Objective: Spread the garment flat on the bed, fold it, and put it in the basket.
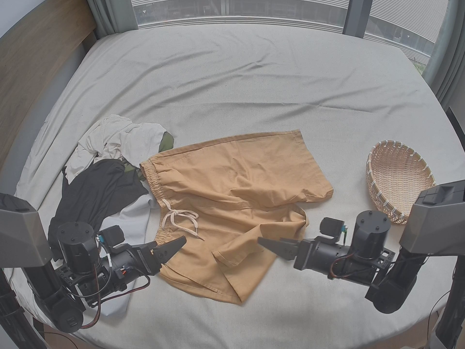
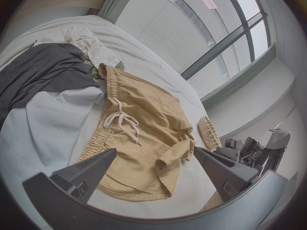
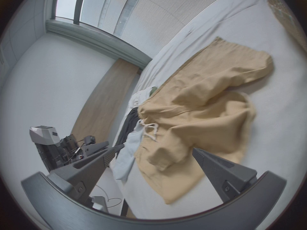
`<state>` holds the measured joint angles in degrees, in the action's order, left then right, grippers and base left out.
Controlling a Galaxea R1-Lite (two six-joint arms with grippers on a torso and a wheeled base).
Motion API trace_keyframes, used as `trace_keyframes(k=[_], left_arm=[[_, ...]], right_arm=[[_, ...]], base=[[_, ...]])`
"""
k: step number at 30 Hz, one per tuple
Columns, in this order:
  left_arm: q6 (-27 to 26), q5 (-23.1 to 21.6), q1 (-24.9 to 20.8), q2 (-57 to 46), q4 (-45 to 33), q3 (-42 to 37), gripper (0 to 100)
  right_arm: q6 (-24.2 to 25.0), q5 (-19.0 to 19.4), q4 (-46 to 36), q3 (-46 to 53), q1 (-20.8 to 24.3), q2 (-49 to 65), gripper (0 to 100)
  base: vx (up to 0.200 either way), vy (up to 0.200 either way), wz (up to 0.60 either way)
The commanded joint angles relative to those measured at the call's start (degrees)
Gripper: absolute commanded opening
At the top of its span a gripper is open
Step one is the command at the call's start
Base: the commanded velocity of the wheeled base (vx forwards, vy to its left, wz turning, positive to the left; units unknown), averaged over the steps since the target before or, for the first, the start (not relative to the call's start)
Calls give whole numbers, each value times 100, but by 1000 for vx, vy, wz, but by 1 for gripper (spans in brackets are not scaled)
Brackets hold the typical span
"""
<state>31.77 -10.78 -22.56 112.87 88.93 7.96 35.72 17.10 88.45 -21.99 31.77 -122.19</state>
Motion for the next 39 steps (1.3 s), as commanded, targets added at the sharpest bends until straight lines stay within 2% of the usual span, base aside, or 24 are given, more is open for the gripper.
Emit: trace_keyframes(k=[1, 7, 26, 27, 39], left_arm=[[5, 5, -2, 7, 1, -5, 100], [-4, 14, -11, -2, 1, -14, 100], [5, 14, 6, -46, 10, -58, 100], [5, 14, -2, -46, 1, -67, 100], [5, 14, -2, -72, 1, -84, 100]], right_arm=[[-355, -102, -4, 529, -584, 239, 100], [-504, -128, -4, 503, -690, -385, 100], [-504, -278, -4, -218, -443, -1123, 100], [-504, -278, -4, -218, -443, -1123, 0], [-496, -278, -4, 116, -505, -912, 0]], base=[[0, 0, 0], [0, 0, 0], [0, 0, 0], [0, 0, 0], [0, 0, 0]])
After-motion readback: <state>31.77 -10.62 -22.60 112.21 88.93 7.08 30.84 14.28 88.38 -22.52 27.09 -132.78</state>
